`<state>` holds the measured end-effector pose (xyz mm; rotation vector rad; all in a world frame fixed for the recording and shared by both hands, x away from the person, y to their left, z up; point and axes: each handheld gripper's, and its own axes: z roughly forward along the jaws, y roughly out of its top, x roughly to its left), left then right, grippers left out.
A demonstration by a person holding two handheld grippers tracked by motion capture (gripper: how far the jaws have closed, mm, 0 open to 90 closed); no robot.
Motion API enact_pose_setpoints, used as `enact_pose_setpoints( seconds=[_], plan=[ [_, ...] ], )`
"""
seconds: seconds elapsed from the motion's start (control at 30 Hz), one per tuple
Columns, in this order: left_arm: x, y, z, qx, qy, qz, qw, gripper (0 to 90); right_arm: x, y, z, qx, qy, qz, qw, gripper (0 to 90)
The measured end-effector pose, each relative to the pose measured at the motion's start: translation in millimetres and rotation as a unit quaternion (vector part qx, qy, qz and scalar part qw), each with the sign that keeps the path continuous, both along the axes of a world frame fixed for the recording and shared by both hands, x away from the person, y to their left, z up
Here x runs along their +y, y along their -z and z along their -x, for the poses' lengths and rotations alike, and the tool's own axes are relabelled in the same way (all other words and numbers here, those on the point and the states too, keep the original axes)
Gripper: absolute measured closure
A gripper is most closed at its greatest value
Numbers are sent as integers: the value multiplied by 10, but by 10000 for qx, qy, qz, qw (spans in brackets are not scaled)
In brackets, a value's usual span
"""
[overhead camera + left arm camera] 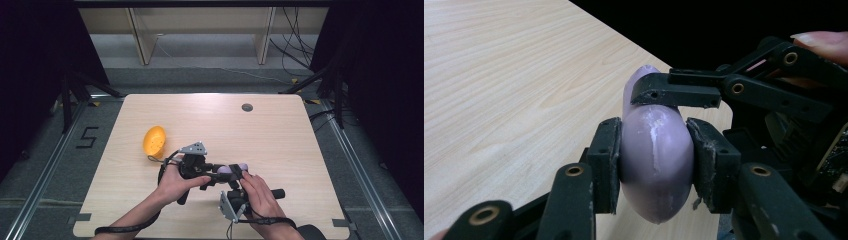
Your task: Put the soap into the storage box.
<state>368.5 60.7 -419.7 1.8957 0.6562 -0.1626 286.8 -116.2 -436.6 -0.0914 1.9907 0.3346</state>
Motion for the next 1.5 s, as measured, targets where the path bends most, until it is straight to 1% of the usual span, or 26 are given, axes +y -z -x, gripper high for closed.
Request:
enact_pose_setpoints(
  seconds=[0.1,0.13,0.27,0.33,0.37,0.4,0.43,0.5,0.53,0.57,0.63,0.67,0.7,0.73,0.87,0.9,0.93,1.0,1.13,1.17,1.3,1.33,1.37,1.4,1.47,1.5],
  plan=[
    [4,-13,10,-44,-32,-78,10000,588,3,-29,-10,-120,-137,136,9997,501],
    [4,-12,13,-29,-22,-25,10000,589,2,-6,-3,-22,-56,20,10000,500],
    [11,-25,24,-86,-97,-29,9999,591,1,-5,4,-29,5,-67,10000,500],
    [10,-21,25,-57,-118,3,9999,591,10,-45,-23,-142,-166,162,9996,499],
    [12,-17,25,-68,-103,18,9999,591,13,-25,-10,-67,-55,18,10000,497],
    [13,-17,29,-80,-108,11,9999,591,13,-25,-10,-67,-55,18,10000,497],
    [13,-15,32,-66,-101,26,9999,591,8,-1,13,49,127,-140,9998,491],
    [5,-18,47,-141,-182,-27,9997,591,-1,-14,-11,-29,106,-127,9999,400],
    [0,-20,55,-191,-204,-62,9996,591,-1,-14,-11,-29,106,-127,9999,400],
    [-1,-20,59,-194,-226,-48,9995,592,-2,-4,-4,-13,201,-256,9995,379],
    [2,-23,53,-226,-194,-24,9996,591,-14,-12,-15,-90,211,-201,9995,364],
    [0,-29,56,-266,-245,-48,9993,591,-17,-8,-43,-175,74,-202,9996,356],
    [0,-31,57,-277,-277,-42,9992,591,-17,-8,-43,-175,74,-202,9996,356],
    [3,-36,54,-311,-297,-91,9990,591,-20,-24,-54,-194,5,-56,9998,353],
    [10,-35,49,-328,-372,-31,9988,591,-33,-19,-56,-222,17,-71,9997,340],
    [16,-37,41,-356,-361,-54,9987,591,-44,-45,-68,-277,-83,132,9995,335],
    [18,-41,39,-368,-380,-103,9985,591,-45,-51,-72,-270,-120,179,9994,334],
    [20,-43,37,-431,-454,-128,9980,591,-45,-35,-58,-255,-95,62,9996,334],
    [46,-60,26,-470,-503,-181,9975,592,-53,-28,-53,-227,-60,69,9997,334],
    [51,-62,26,-484,-544,-195,9972,591,-52,-54,-73,-299,-229,243,9990,334],
    [80,-61,15,-587,-740,-264,9952,592,-71,-49,-62,-308,-184,178,9992,333],
    [92,-65,12,-600,-767,-315,9947,592,-88,-31,-48,-239,-113,21,9996,333],
    [101,-63,10,-634,-814,-331,9941,592,-88,-31,-48,-239,-113,21,9996,333],
    [113,-63,6,-647,-839,-354,9937,591,-90,-7,4,-84,248,-224,9994,333],
    [136,-66,-1,-716,-955,-404,9920,592,-111,-43,-23,-231,61,-76,9997,333],
    [142,-65,0,-716,-1006,-414,9915,592,-140,-38,-6,-166,239,-202,9994,333]
  ],
)
